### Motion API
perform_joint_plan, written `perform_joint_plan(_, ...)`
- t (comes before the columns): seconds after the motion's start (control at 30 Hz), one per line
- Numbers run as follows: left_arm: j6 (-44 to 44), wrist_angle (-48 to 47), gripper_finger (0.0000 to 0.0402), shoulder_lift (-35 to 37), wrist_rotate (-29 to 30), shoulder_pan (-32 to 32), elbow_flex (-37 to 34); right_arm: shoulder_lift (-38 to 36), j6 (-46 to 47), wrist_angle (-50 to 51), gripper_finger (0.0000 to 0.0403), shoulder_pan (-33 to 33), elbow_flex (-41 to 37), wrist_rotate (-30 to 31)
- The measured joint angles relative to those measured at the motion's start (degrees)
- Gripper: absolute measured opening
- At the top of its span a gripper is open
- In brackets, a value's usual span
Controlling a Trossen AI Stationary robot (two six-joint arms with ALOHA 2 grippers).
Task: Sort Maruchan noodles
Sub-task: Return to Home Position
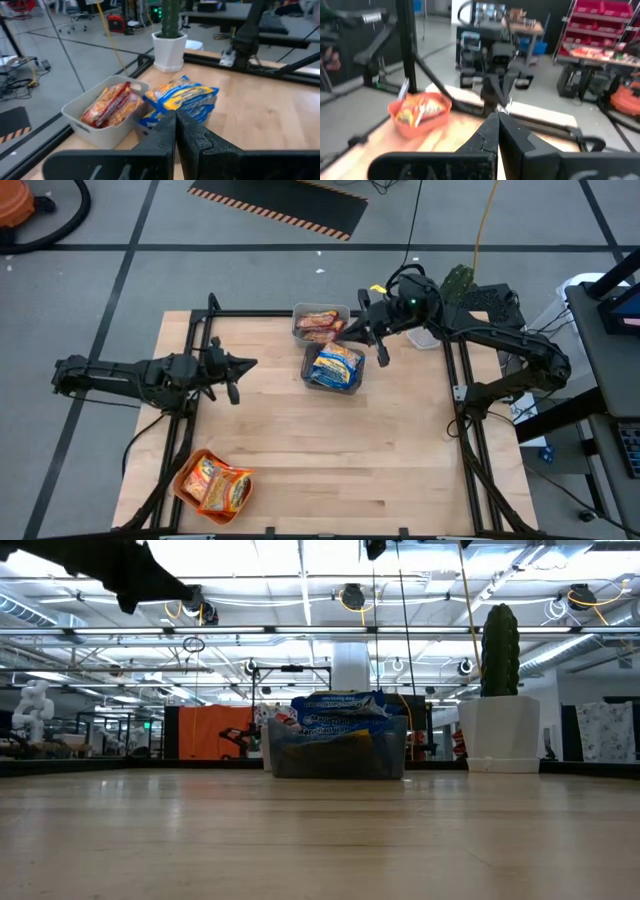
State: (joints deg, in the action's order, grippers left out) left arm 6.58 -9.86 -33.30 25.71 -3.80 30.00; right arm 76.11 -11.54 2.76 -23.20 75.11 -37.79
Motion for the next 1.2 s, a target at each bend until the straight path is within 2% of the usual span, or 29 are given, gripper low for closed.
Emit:
perform_joint_plan(0.2, 1.33, 0.69, 0.0014, -0.04, -1.15, 2.34, -2.73, -0.11, -2.83, 4.22, 0.0000, 0.00, -0.04, -0.76)
perform_joint_plan(0.3, 1.09, 0.91, 0.0014, 0.06, -1.47, 2.92, -3.44, -2.04, -2.67, 5.25, 0.0000, 0.02, -0.09, -4.25)
perform_joint_plan(0.4, -0.27, 2.31, 0.0014, 1.44, -2.33, 3.88, -6.09, -5.52, -3.94, 8.31, 0.0000, -0.40, -0.72, -4.36)
perform_joint_plan(0.5, 0.03, 6.49, 0.0014, 3.84, -3.94, 4.53, -11.16, -10.42, -1.66, 7.05, 0.0000, -1.51, -6.35, -2.62)
perform_joint_plan(0.7, 0.23, 14.67, 0.0009, 8.73, -5.17, 4.39, -19.34, -21.42, 8.58, -8.58, 0.0000, -2.50, -20.31, -0.97)
perform_joint_plan(0.83, 2.40, 14.98, 0.0004, 11.03, -5.18, 4.53, -22.08, -28.17, 13.90, -12.64, 0.0000, -2.69, -29.43, 5.63)
perform_joint_plan(0.97, 2.90, 16.12, 0.0003, 11.69, -5.19, 4.53, -23.44, -34.76, 13.82, -15.75, 0.0000, -2.71, -37.40, 12.00)
perform_joint_plan(1.2, 3.84, 15.84, 0.0002, 11.66, -5.33, 4.53, -23.48, -41.67, 12.36, -17.63, 0.0000, -2.71, -48.38, 16.39)
